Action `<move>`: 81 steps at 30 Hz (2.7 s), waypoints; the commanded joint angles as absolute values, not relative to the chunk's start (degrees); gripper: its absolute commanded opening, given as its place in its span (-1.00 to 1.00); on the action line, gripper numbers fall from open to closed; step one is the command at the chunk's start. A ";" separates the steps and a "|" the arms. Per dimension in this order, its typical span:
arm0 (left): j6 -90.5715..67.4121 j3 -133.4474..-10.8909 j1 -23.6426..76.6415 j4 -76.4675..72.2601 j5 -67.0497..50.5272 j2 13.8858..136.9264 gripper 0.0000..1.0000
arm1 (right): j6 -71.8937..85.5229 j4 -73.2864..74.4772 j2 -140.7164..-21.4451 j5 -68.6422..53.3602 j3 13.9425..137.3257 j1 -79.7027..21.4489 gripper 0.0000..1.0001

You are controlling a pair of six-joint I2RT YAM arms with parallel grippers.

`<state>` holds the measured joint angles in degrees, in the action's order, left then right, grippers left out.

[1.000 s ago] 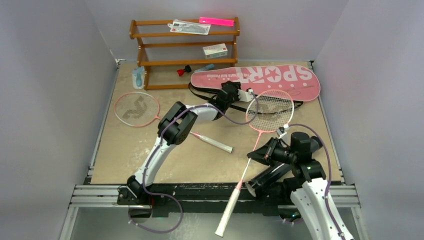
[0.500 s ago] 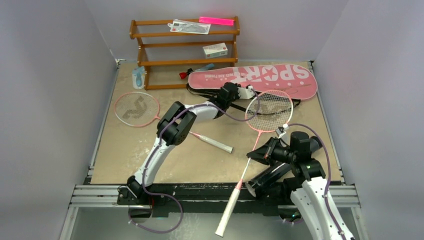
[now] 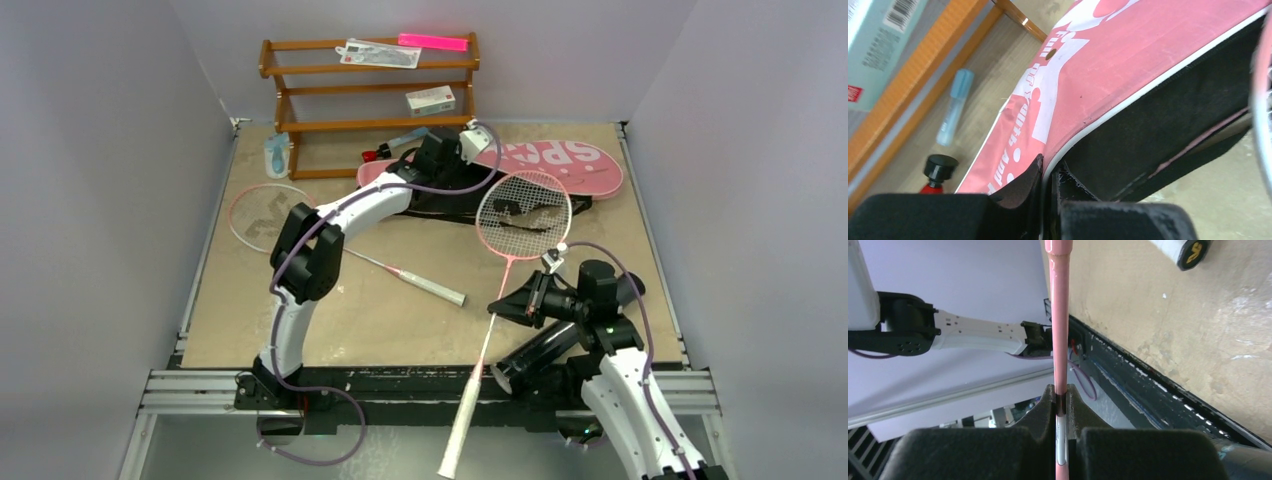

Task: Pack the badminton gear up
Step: Open the racket bag at the center of the board, then place the racket in the racket bag.

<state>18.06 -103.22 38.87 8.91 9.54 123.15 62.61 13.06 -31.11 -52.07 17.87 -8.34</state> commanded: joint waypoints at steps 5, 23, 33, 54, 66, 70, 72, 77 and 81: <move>3.00 -111.76 38.85 18.86 6.40 124.36 -1.00 | 67.57 1.87 -31.04 -61.70 14.11 -11.06 -1.00; -2.03 -101.07 38.85 19.78 3.70 113.62 -1.00 | 68.69 -13.77 -52.67 -51.83 18.07 -22.07 -1.00; -10.10 -80.01 38.85 15.57 -4.40 98.75 -1.00 | 57.99 -10.31 -64.28 -47.37 28.19 -9.91 -1.00; -16.97 -73.82 41.85 16.91 -25.16 89.56 -1.00 | 51.60 -8.96 -86.76 -34.28 52.64 -7.95 -1.00; -21.87 -63.10 49.00 13.47 -25.94 83.37 -1.00 | 51.61 -14.18 -90.09 -25.04 53.57 -4.04 -1.00; -24.62 -59.38 48.97 8.17 -29.22 83.73 -1.00 | 57.95 -22.68 -91.62 -26.12 51.06 -4.13 -1.00; -26.33 -57.74 49.11 4.33 -31.80 85.18 -1.00 | 61.24 -27.99 -92.13 -27.32 49.44 -4.13 -1.00; -26.72 -57.03 49.85 2.68 -32.68 88.91 -1.00 | 61.63 -23.62 -90.49 -23.87 50.59 -4.13 -1.00; -26.46 -57.11 50.10 3.07 -33.02 88.79 -1.00 | 61.85 -22.86 -90.48 -20.77 51.60 -4.04 -1.00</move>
<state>-23.92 -58.26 47.09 -0.47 -21.43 90.06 57.69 -13.19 -92.20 -35.03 48.29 -6.90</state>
